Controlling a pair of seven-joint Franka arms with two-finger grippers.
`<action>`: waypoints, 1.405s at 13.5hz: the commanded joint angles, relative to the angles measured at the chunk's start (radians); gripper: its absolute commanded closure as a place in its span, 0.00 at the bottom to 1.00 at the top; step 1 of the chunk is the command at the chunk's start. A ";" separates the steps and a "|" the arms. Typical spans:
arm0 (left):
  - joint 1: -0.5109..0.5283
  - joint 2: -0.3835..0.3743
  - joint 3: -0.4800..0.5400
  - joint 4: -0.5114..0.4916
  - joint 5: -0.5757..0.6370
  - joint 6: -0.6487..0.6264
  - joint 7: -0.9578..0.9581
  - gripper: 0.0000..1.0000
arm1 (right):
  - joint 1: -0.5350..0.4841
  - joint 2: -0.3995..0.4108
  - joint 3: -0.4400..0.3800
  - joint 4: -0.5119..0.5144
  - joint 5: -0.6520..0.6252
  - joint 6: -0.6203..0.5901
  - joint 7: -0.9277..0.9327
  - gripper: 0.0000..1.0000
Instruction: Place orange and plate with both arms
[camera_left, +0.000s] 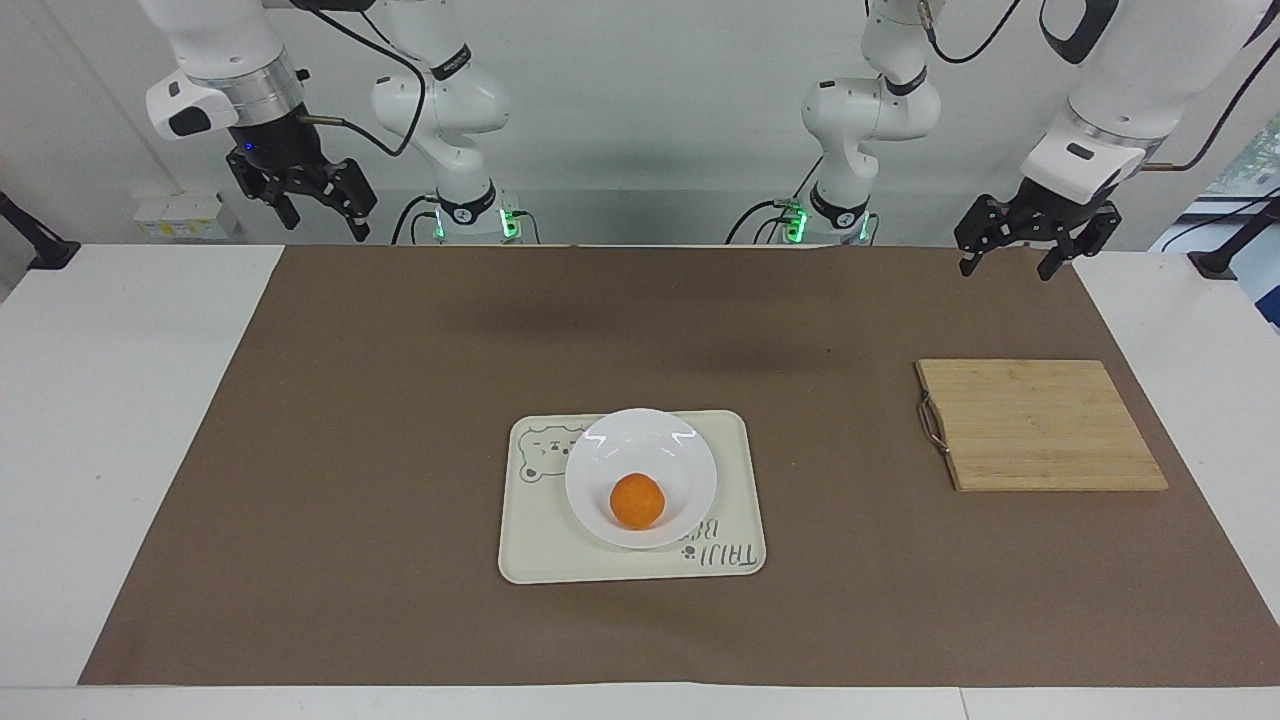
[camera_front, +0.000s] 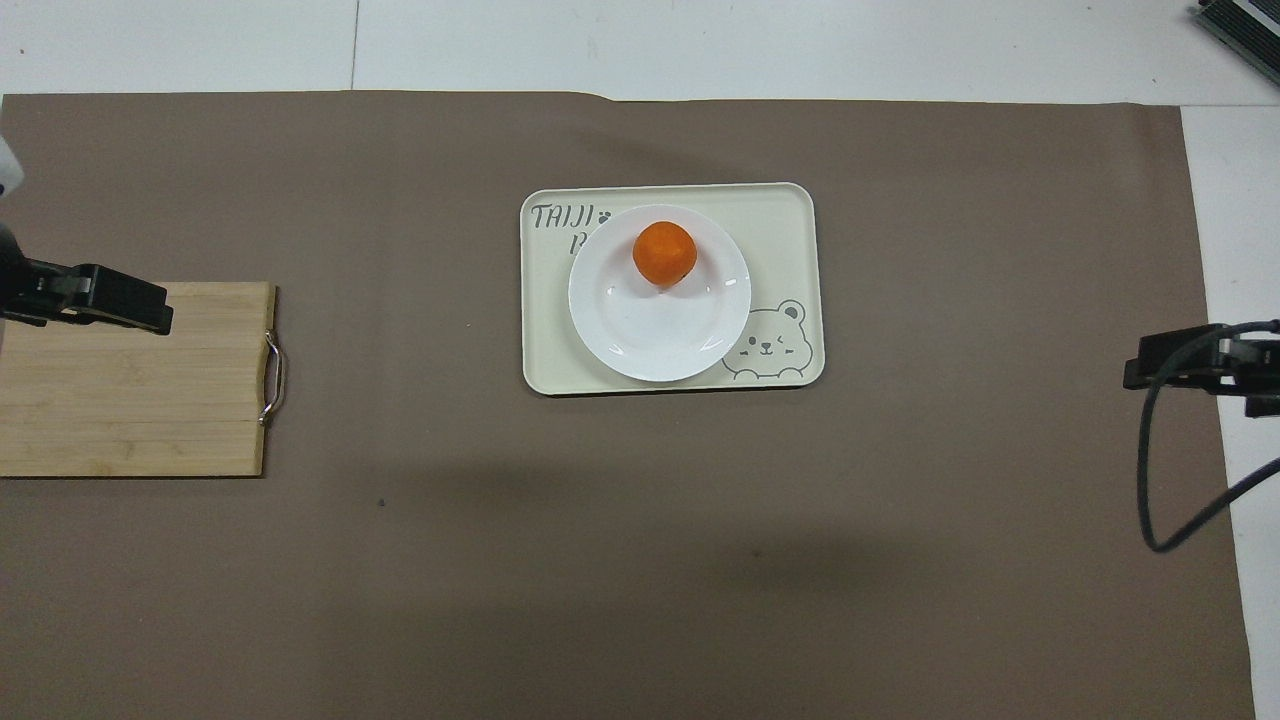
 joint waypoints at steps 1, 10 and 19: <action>0.014 -0.021 -0.008 -0.021 -0.009 0.006 -0.009 0.00 | 0.054 -0.044 0.009 -0.059 -0.027 0.024 0.045 0.00; 0.014 -0.021 -0.008 -0.021 -0.009 0.006 -0.009 0.00 | 0.010 0.005 -0.026 -0.008 -0.015 0.036 -0.140 0.00; 0.005 -0.025 -0.011 -0.017 -0.007 0.023 -0.015 0.00 | 0.015 0.036 -0.023 0.079 -0.050 -0.013 -0.171 0.00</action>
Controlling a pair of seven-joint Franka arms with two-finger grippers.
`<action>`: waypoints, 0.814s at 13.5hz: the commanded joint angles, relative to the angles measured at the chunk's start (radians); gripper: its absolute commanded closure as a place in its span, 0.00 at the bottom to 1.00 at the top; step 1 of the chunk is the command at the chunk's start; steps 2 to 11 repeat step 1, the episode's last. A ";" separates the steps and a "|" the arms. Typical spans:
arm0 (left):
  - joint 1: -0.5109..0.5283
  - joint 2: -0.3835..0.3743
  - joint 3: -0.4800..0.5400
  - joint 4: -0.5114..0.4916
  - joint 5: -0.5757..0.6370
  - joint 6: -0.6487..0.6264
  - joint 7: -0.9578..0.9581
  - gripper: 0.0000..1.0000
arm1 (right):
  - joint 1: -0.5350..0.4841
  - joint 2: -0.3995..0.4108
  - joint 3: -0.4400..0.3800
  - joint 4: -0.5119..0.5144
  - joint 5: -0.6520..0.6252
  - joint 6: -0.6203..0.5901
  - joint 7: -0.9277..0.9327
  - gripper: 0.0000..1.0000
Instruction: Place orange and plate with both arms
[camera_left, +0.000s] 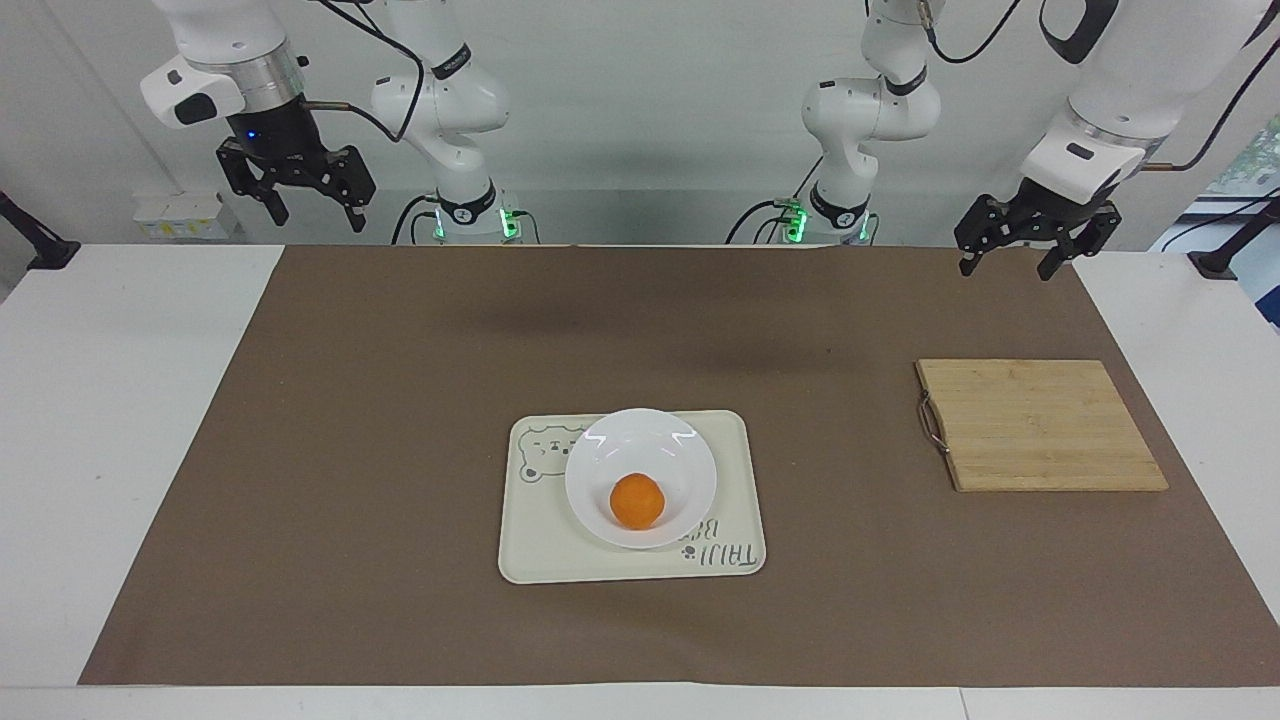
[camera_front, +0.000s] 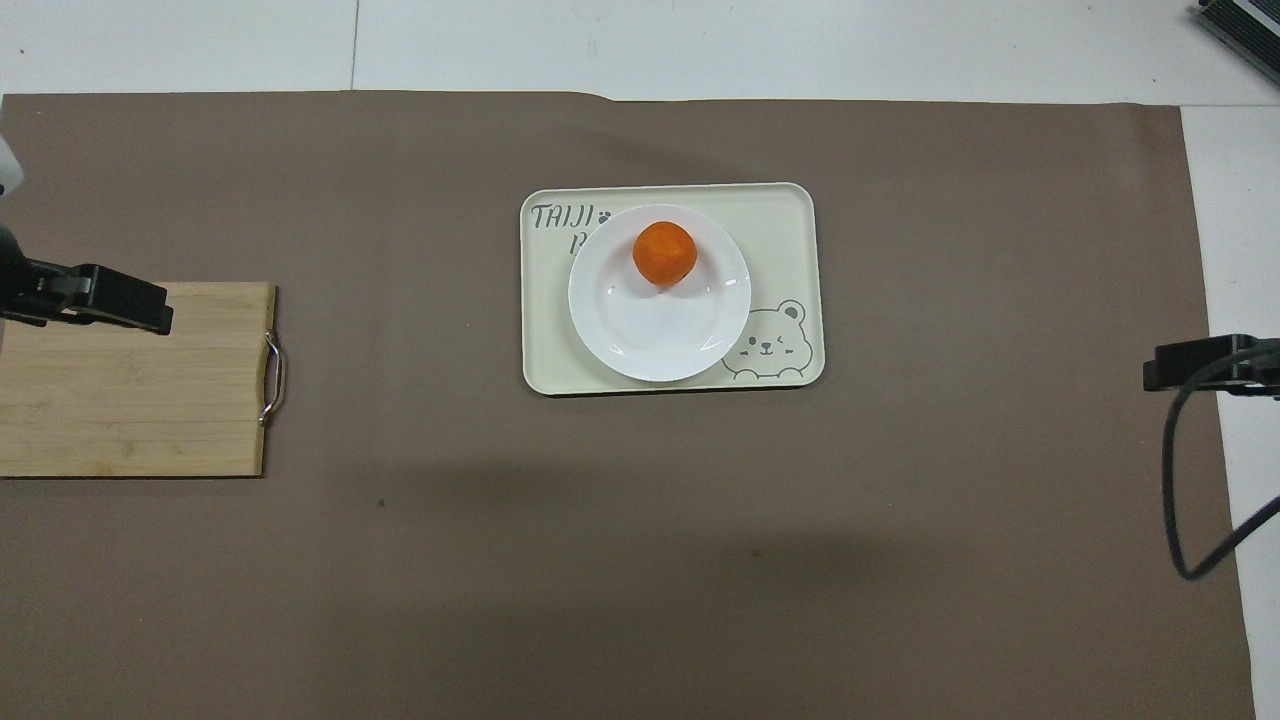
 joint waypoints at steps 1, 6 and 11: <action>0.005 -0.020 -0.010 -0.017 -0.008 0.033 -0.018 0.00 | -0.007 0.021 0.004 0.027 -0.003 -0.016 -0.023 0.00; 0.005 -0.020 -0.010 -0.017 -0.008 0.033 -0.018 0.00 | -0.007 0.021 0.004 0.027 -0.003 -0.016 -0.023 0.00; 0.005 -0.020 -0.010 -0.017 -0.008 0.033 -0.018 0.00 | -0.007 0.021 0.004 0.027 -0.003 -0.016 -0.023 0.00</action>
